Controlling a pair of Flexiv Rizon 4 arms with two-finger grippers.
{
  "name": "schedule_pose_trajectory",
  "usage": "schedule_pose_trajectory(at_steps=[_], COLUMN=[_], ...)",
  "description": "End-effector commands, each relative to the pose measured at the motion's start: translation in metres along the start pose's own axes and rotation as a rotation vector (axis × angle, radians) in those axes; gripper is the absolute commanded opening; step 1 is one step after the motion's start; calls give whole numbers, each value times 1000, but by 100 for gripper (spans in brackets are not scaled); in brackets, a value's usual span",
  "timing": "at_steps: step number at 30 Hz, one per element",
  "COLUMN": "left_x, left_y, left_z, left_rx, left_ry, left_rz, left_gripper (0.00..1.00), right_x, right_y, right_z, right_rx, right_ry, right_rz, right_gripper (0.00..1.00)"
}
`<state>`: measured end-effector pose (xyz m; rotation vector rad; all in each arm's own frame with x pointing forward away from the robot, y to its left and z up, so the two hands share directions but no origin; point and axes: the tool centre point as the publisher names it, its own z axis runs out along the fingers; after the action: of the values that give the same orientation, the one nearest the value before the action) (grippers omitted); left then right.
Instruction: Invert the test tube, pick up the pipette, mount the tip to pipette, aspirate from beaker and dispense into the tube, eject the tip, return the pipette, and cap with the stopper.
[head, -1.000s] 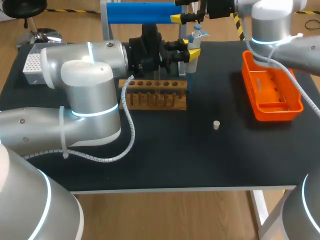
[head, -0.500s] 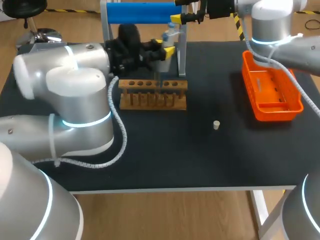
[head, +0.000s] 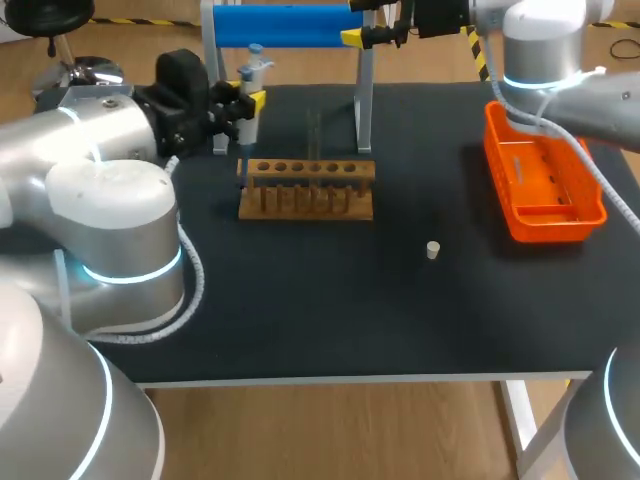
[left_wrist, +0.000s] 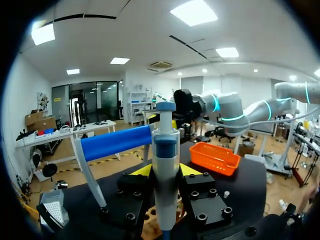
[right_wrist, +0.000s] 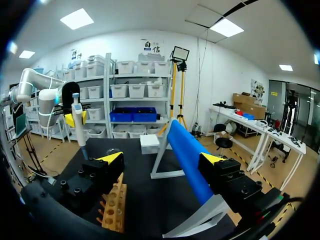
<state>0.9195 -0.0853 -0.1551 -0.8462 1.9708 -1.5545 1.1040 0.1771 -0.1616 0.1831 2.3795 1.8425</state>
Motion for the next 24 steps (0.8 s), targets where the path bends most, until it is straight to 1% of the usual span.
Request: schedule_pose_trajectory(at_steps=[1,9,14,19,24], left_x=[-24,-67,-92,-113,-129], left_y=[-3,-12,-16,-16,-18], left_z=[7,16,26,36,48], left_rx=[-21,-44,-56,-75,-92], left_ry=[6,-45,-68,-101,-147], left_rz=[2,24,28,23,13], left_gripper=[0,0,0,0,0], right_x=[-1,-1,-1,-1,-1], right_y=[1,1,1,1,1], right_z=[-1,-1,-1,-1,-1], right_rx=[4,4,4,4,4], right_ry=[5,5,5,5,5], right_rz=[1,1,1,1,1], right_gripper=[100,100,100,100,100])
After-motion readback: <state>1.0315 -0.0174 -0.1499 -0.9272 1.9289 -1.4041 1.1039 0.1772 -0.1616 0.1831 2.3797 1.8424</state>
